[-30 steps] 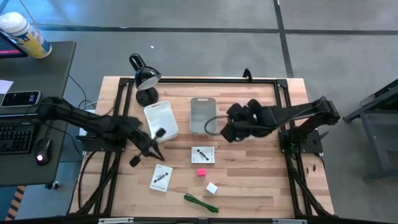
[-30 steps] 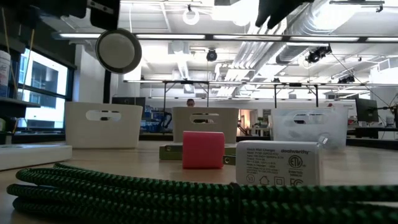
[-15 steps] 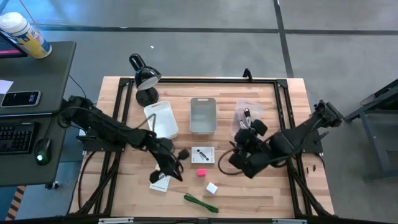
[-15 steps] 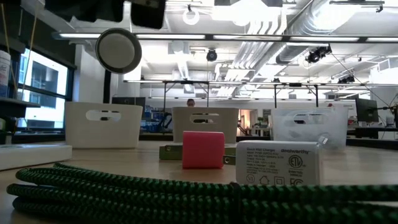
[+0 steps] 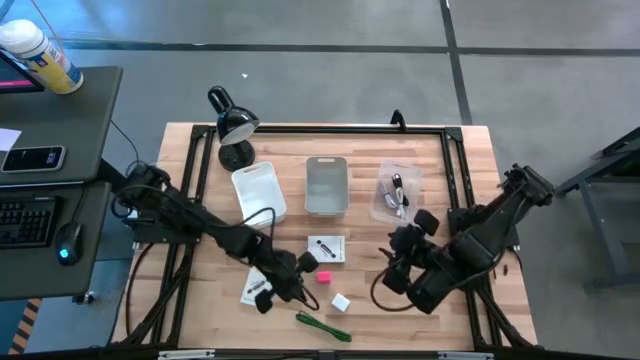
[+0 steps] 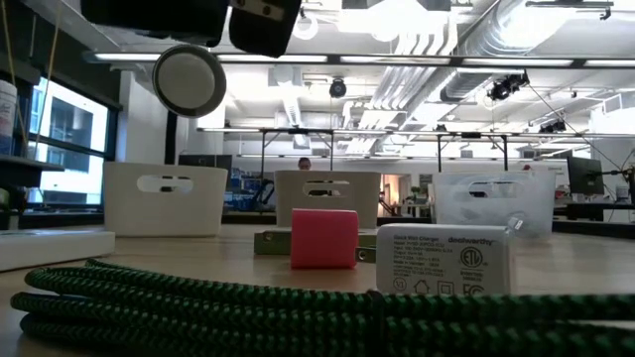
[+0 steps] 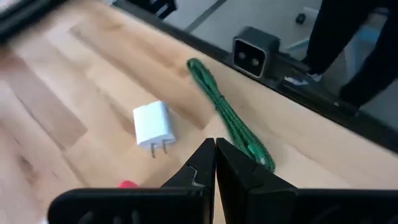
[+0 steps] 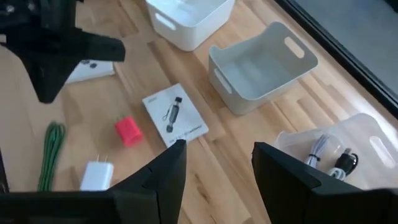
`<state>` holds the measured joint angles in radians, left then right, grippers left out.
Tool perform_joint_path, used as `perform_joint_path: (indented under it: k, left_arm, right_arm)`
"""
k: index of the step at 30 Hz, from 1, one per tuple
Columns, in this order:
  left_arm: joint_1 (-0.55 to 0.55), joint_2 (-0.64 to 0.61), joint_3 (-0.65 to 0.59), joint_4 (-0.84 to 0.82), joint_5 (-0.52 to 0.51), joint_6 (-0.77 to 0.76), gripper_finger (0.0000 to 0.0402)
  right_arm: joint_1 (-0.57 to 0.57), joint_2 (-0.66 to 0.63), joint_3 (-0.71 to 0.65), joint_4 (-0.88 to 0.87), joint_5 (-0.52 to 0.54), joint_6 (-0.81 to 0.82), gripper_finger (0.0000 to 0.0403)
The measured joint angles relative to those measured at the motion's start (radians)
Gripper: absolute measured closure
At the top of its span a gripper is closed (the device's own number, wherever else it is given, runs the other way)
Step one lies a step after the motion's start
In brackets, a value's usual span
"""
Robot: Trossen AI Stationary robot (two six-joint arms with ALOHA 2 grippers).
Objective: Pick and place items into bin
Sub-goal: Put the green charger cable into the transparent bin
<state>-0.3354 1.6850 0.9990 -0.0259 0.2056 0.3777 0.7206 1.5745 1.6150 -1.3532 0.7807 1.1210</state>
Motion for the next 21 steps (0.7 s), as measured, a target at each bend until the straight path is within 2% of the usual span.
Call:
perform_joint_path:
  k: [7,14,18,21]
  left_arm:
    - [-0.071,0.077,0.120,-0.016,-0.046,-0.271,0.0399]
    - [-0.149,0.167,0.274,-0.185,-0.305,-0.314,0.0399]
    - [-0.173,0.228,0.343,-0.257,-0.322,-0.316,0.0393]
    - [-0.184,0.259,0.387,-0.266,-0.329,-0.329,0.0367]
  right_arm:
    - [0.112,0.000,0.000,-0.121,-0.006,0.003,0.0238]
    - [0.216,0.000,0.000,-0.166,-0.004,0.005,0.0247]
    - [0.242,0.000,0.000,-0.168,-0.005,0.005,0.0243]
    - [0.249,0.000,0.000,-0.168,-0.005,0.015,0.0237]
